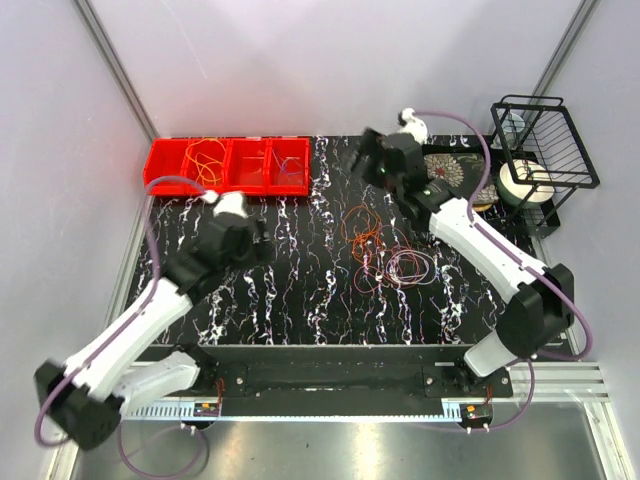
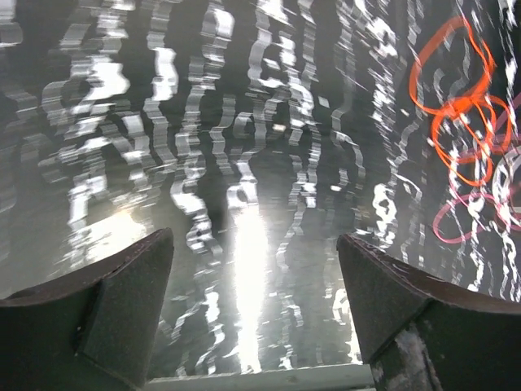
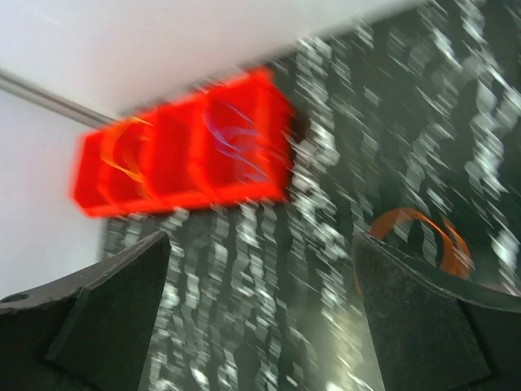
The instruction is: Untangle the cables
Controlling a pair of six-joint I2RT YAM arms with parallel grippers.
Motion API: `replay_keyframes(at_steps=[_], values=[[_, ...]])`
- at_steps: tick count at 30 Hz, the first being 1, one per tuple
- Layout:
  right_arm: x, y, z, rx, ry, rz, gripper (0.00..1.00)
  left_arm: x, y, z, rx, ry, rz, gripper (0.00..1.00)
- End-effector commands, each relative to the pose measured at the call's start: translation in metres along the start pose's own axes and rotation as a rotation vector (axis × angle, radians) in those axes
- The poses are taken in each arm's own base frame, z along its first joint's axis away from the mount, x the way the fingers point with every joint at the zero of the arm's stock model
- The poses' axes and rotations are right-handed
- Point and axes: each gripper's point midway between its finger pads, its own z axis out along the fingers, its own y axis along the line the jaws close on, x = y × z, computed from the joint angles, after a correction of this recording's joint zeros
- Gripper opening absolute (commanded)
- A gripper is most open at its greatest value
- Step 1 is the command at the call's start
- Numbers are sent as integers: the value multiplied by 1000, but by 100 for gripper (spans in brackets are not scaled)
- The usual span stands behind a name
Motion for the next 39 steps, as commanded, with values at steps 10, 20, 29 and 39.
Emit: replay_keyframes(at_steps=[10,20,29,39], values=[[97,-157,-76,390,225,115,98,30,-175,76,386,88,131,82],[109,-193,-79,518,269,99,97,58,-259,99,508,163,201,82],[71,-242,-106,671,148,204,97,79,-316,105,586,205,236,78],[52,-244,-108,687,102,171,96,112,-345,132,604,280,241,69]])
